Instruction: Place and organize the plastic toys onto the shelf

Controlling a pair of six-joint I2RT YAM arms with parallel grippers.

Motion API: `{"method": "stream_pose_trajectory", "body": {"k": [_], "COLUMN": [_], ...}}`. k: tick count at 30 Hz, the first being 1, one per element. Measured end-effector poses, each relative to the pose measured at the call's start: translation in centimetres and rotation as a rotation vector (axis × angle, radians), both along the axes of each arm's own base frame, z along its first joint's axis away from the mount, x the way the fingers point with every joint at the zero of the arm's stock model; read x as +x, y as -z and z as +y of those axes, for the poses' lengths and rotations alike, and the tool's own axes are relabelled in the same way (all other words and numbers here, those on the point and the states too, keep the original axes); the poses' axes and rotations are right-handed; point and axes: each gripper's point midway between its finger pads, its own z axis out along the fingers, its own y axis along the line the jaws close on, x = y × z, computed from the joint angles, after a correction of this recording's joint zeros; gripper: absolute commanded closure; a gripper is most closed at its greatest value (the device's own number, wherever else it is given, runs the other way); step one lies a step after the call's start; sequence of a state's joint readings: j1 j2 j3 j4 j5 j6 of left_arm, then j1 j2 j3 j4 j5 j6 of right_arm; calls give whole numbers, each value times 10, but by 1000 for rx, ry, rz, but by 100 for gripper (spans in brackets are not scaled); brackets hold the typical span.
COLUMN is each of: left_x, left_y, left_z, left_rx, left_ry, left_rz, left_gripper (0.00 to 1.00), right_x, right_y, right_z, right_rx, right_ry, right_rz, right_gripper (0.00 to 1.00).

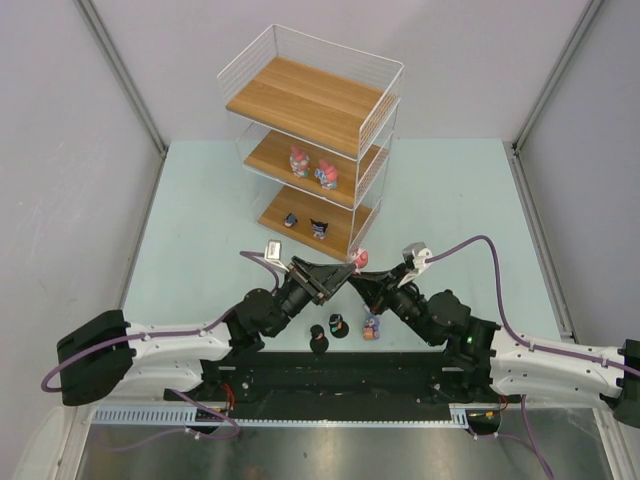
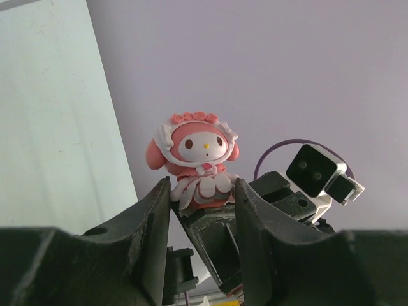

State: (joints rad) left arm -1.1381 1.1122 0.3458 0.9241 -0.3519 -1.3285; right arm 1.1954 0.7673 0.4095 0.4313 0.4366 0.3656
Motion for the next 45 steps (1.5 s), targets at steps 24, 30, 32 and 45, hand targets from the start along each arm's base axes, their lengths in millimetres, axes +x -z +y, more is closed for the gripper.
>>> {"method": "stream_pose_trajectory", "body": {"k": [24, 30, 32, 45], "left_x": [-26, -27, -24, 5], "left_y": [-5, 3, 8, 3], "left_z": [5, 12, 16, 56], "left_rx": [-15, 49, 113, 340], "left_ry": [96, 98, 89, 36], "left_rz": [-33, -23, -19, -43], "left_gripper": [0, 0, 0, 0], "right_x": [-3, -13, -19, -60], "right_y": [-11, 3, 13, 31], "right_z": [-28, -25, -22, -10], "right_rx": [1, -106, -179, -379], "right_ry": [7, -73, -122, -352], "right_rz": [-18, -46, -46, -99], "right_gripper": [100, 100, 100, 100]}}
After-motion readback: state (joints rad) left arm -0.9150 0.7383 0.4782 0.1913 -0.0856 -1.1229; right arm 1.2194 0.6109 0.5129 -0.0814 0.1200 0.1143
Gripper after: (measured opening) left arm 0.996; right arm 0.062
